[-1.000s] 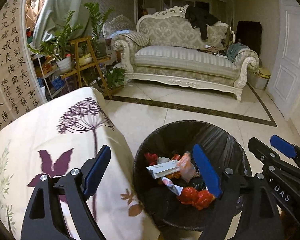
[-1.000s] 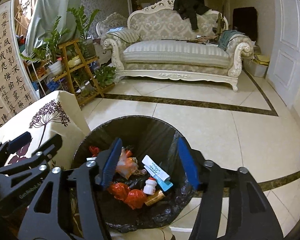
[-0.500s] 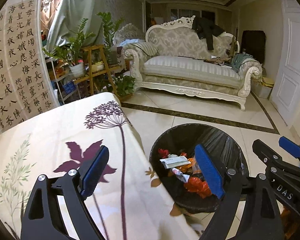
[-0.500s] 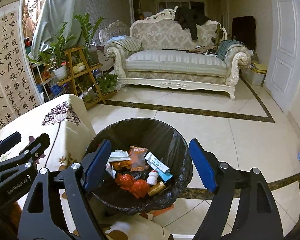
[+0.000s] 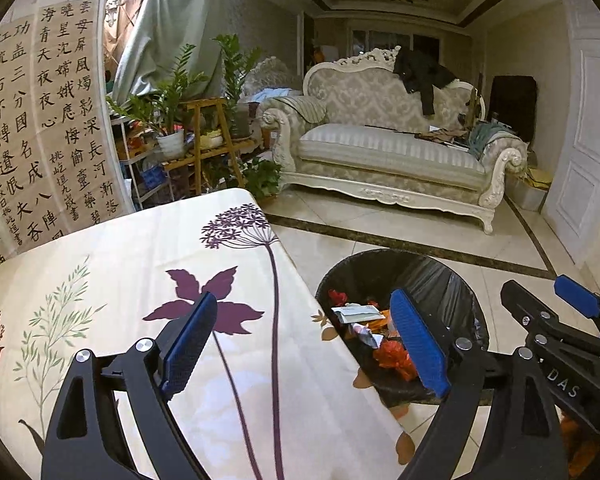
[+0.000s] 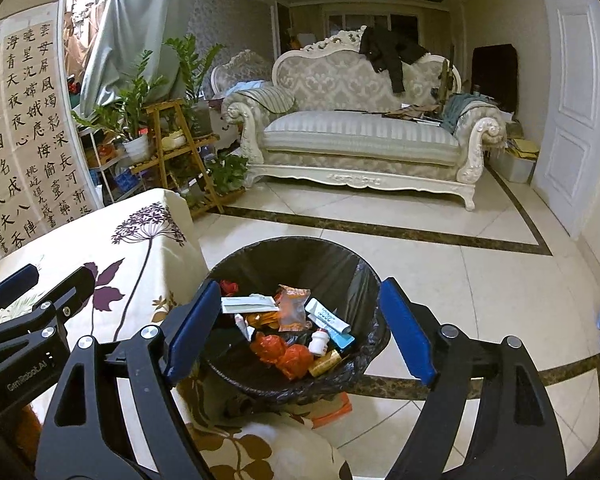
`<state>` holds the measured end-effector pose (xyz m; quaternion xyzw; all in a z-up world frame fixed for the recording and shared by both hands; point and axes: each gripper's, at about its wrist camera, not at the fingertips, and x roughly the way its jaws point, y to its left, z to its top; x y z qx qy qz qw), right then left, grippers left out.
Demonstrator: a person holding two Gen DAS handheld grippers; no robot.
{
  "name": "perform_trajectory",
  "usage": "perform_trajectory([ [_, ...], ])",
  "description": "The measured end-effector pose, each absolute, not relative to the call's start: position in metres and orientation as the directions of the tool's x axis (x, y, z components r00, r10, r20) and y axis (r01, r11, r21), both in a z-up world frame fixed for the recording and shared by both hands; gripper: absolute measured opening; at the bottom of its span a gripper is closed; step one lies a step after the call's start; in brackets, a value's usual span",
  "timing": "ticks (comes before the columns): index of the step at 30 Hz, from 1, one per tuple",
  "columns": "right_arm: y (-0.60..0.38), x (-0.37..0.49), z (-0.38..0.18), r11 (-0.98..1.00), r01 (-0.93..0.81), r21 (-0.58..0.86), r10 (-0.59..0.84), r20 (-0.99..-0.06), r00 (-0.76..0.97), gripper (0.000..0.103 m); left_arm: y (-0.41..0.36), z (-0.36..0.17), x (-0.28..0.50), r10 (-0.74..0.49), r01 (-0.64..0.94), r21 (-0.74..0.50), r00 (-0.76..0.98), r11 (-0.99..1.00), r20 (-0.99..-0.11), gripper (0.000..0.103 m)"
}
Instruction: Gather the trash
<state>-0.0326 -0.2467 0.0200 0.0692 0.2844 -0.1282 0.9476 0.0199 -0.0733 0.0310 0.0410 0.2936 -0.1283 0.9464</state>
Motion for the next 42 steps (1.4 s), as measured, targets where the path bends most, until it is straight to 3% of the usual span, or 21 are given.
perform_trajectory([
  [42,-0.234,-0.037,0.03,0.962,0.267,0.053,-0.198,-0.54,0.818,0.08,-0.058,0.033,0.014,-0.213,0.246,-0.016,0.799,0.969,-0.563,0.086],
])
